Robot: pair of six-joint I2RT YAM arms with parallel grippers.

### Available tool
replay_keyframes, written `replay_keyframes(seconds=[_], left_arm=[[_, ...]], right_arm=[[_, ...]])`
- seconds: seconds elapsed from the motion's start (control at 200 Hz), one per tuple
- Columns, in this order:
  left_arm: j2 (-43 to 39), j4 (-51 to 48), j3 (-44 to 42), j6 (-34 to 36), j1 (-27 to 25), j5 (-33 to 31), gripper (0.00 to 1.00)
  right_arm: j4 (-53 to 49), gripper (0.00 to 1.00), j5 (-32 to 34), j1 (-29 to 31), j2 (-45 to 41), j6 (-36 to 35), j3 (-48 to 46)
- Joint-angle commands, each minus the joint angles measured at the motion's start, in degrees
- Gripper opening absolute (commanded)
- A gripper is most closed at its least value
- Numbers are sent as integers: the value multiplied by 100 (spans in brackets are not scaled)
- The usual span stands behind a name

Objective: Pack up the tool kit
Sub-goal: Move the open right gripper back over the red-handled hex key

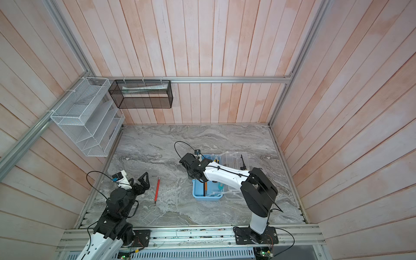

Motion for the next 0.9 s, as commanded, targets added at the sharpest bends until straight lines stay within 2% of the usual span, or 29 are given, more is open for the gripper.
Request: replay_keyframes(seconds=[0.0,0.095,0.35,0.645,0.895], left_arm=[[-62,-96,15,-85,-15,-223,100],[-221,-392,61,-318,-11,-599,100],[-935,-987,57,-616,-11,-1050,100],[-1010,-1026,41,-630,-1,-1068,100],[-1013,-1016,39,-630,-1,-1060,100]], right_arm=[[800,27,-520,341,-73,-114,166],[1282,30,-736,597,331,-61,397],[1297,36,-1056,1000,1964,-320,1969],[462,39,-1017,1153,3313,-529,3483],[-35,39,-861,1245,3815,-603,4032]])
